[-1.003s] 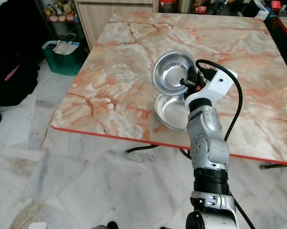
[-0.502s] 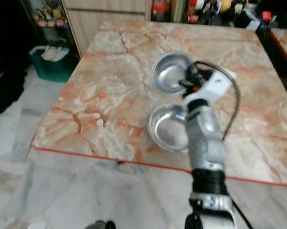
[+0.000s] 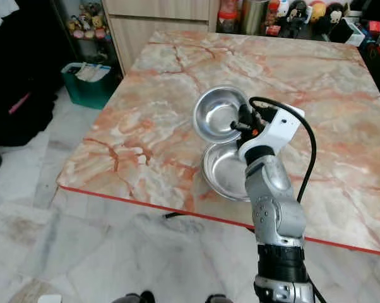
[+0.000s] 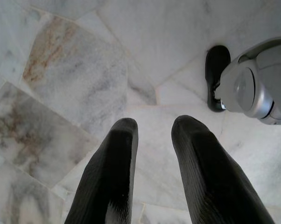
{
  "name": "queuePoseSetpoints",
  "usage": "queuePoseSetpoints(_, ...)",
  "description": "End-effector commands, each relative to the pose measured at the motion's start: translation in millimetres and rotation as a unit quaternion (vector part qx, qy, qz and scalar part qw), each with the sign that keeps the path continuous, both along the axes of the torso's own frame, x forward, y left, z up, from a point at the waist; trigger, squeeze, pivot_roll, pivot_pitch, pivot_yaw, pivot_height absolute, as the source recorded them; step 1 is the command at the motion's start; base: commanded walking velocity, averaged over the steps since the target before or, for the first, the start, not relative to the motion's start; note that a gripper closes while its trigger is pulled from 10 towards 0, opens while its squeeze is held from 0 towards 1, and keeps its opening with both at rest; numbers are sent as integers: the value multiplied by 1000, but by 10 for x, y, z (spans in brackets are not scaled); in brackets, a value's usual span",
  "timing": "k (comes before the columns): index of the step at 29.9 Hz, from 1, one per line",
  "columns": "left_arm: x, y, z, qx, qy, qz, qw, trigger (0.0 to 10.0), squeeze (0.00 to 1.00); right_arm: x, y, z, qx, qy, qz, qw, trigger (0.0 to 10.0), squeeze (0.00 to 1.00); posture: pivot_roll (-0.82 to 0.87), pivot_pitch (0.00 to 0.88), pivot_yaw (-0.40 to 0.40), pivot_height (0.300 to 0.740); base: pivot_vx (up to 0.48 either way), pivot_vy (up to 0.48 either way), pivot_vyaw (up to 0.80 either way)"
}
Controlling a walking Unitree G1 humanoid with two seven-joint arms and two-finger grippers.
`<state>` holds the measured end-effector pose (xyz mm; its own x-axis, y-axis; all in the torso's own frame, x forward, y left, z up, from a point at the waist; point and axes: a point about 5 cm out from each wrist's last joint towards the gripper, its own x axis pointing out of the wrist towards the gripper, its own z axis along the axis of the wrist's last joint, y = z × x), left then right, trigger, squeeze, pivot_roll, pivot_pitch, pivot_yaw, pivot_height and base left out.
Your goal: Setting the table
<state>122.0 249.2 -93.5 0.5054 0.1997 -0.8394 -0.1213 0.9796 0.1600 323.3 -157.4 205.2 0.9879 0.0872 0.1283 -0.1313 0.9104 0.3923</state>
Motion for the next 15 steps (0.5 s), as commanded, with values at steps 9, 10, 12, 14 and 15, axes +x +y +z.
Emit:
queuePoseSetpoints(9,-103,24,-27,2,18,-3,1000,10000,0,-126,-109,-141,32,51,-49,997,10000,0,-31,158,20,740,0,0,0)
queuePoseSetpoints(10,-103,26,-26,2,17,-4,1000,10000,0,-133,-118,-169,44,62,-55,996,10000,0,-32,161,21,740,0,0,0)
queuePoseSetpoints(12,-103,28,-25,2,17,-5,1000,10000,0,-141,-120,-192,47,69,-58,995,10000,0,-33,164,22,740,0,0,0)
queuePoseSetpoints(14,-102,28,-25,3,17,-5,1000,10000,0,-162,-113,-244,46,82,-58,994,10000,0,-29,169,20,740,0,0,0)
queuePoseSetpoints(15,-101,28,-24,3,17,-5,1000,10000,0,-167,-110,-251,46,85,-58,994,10000,0,-28,171,20,740,0,0,0)
